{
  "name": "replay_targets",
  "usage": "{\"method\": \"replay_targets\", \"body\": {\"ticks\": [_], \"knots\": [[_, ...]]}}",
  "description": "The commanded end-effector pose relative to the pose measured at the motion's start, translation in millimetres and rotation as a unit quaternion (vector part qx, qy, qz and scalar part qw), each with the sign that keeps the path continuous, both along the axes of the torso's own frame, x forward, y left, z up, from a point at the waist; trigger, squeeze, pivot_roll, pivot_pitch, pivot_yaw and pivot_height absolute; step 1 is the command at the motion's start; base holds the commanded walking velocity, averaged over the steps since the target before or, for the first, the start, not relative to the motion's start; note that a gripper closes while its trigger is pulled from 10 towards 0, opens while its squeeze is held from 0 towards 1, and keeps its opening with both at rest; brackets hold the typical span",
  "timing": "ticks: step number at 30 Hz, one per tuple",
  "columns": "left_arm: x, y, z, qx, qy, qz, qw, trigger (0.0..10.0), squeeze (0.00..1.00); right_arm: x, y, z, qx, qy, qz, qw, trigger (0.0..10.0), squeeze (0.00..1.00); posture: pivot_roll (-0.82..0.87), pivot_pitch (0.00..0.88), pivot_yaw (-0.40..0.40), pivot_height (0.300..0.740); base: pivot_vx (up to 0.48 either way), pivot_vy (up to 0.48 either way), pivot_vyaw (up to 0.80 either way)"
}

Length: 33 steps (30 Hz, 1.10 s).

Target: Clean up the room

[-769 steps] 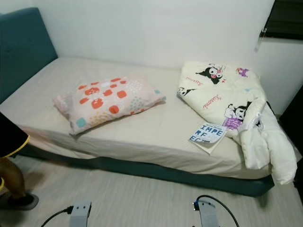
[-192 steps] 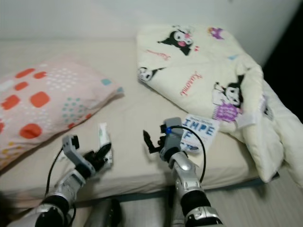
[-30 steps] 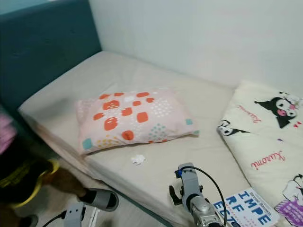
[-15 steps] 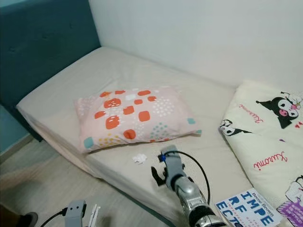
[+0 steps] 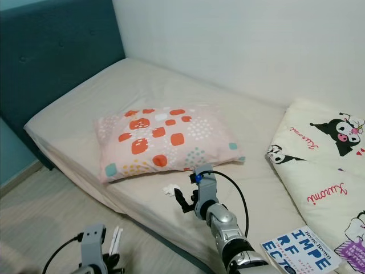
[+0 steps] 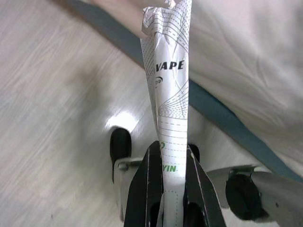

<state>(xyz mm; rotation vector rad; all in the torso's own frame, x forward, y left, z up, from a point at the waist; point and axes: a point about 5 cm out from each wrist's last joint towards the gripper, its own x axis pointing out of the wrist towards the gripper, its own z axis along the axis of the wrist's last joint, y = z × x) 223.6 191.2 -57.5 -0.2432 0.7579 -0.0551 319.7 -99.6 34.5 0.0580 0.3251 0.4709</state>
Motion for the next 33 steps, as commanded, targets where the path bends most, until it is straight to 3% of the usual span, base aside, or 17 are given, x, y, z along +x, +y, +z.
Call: {"method": "replay_targets", "body": {"ticks": [1, 10, 25, 33], "knots": [[-3.0, -1.9, -2.2, -0.006, 0.005, 0.003, 1.0, 10.0, 0.0, 0.5, 1.7, 1.2, 0.003, 0.0, 0.005, 1.0, 10.0, 0.0, -0.09, 0.143, -0.011, 0.665, 0.0, 0.0, 0.0], [-2.2, -6.5, -2.3, -0.006, 0.002, -0.002, 1.0, 10.0, 0.0, 0.0, -0.2, 0.9, 0.007, -0.002, 0.002, 1.0, 10.0, 0.0, -0.1, 0.146, -0.009, 0.63, 0.0, 0.0, 0.0], [-7.6, -0.8, -4.6, 0.004, 0.005, 0.002, 1.0, 10.0, 0.0, -3.6, 0.1, 0.0, -0.031, -0.036, 0.002, 0.999, 10.0, 0.0, -0.09, 0.161, -0.004, 0.57, 0.0, 0.0, 0.0], [-19.2, 4.2, -8.8, 0.008, 0.002, -0.007, 1.0, 10.0, 0.0, 9.7, -5.7, 15.0, -0.024, -0.057, -0.016, 0.998, 10.0, 0.0, -0.03, 0.243, 0.014, 0.53, 0.0, 0.0, 0.0]]}}
